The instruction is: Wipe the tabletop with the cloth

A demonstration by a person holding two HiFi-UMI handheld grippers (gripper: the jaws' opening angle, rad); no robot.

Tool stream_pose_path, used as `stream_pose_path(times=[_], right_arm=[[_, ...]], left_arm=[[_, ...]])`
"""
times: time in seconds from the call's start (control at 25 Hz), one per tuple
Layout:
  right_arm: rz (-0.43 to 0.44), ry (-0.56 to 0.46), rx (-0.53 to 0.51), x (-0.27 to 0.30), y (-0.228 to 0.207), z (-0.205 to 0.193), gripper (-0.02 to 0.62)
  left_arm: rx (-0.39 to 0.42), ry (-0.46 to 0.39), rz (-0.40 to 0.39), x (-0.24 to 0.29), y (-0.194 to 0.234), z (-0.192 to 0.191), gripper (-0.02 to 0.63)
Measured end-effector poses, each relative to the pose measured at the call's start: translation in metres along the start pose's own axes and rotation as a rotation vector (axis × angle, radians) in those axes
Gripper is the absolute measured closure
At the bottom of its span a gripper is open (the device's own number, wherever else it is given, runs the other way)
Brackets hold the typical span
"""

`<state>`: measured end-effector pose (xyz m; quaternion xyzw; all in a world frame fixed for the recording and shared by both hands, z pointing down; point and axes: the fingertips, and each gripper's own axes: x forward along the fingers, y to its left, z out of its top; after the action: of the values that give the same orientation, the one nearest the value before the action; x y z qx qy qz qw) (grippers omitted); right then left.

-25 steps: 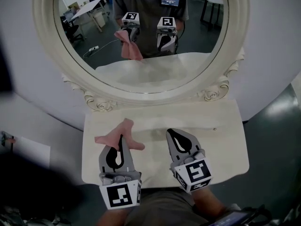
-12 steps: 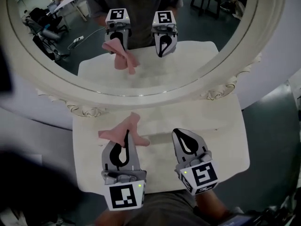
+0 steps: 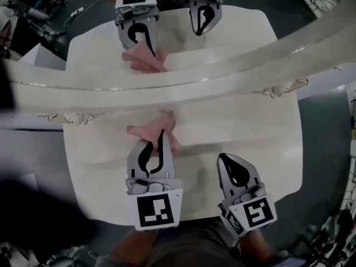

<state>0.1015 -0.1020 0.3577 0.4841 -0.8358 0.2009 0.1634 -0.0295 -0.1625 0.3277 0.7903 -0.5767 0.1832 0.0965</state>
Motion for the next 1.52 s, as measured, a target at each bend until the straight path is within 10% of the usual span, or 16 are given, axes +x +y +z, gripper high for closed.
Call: stream_pose_path(times=[0.48, 1.52], right_arm=[[-0.022, 0.068, 0.071, 0.002, 0.0, -0.036, 0.58], [0.053, 0.094, 0.037, 0.011, 0.003, -0.037, 0.58]], left_arm=[[0.155, 0.185, -0.059, 0.029, -0.007, -0.044, 0.586], [0.075, 0.282, -0.016, 0.029, 0.003, -0.066, 0.586]])
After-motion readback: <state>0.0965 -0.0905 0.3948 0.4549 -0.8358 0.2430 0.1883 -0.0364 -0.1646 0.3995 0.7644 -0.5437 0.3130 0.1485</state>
